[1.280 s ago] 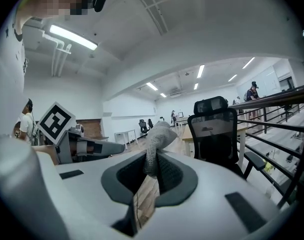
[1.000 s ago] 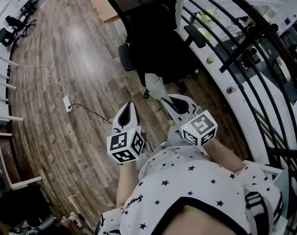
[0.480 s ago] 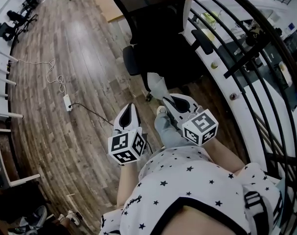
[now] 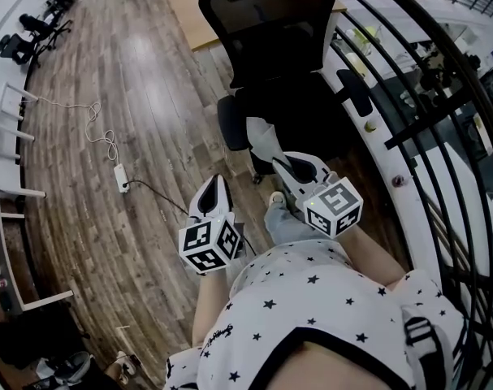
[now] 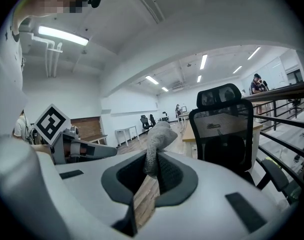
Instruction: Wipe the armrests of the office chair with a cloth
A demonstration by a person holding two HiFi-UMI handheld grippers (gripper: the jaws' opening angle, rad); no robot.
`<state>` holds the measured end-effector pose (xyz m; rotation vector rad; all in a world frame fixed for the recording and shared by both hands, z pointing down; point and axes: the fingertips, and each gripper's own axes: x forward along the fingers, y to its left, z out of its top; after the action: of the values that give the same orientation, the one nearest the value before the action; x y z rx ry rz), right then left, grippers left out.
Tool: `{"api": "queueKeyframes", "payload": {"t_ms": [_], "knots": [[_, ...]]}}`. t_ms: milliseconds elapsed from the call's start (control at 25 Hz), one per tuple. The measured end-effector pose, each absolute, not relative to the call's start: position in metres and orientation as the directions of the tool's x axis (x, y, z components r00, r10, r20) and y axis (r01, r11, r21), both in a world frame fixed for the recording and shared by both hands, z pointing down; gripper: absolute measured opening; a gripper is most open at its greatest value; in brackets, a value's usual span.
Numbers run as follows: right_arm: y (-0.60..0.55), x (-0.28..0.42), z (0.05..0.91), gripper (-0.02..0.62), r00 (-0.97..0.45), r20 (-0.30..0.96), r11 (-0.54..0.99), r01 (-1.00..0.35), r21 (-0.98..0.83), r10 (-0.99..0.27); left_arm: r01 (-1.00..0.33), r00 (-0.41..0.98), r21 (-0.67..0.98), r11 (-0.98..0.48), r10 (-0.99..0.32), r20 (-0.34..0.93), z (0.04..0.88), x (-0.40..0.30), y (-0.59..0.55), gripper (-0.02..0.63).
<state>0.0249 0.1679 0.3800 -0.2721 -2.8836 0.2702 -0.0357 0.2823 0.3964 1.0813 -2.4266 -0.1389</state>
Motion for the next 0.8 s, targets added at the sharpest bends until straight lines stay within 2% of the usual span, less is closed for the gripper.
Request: {"api": "queueKeyframes", "payload": {"t_ms": [480,800], "knots": [[0.122,-0.071,0.397,0.037,-0.930,0.254,0.955,0.215,-0.206,0.264,-0.638,-0.601,0.289,0.714,-0.696,0.393,0.406,-0.117,0.238,0.006],[0.104,-0.111,0.424,0.037,-0.909,0.286,0.944,0.246,-0.220,0.303,-0.606,-0.616,0.281,0.744,-0.663,0.425,0.423,-0.140,0.224,0.006]]}}
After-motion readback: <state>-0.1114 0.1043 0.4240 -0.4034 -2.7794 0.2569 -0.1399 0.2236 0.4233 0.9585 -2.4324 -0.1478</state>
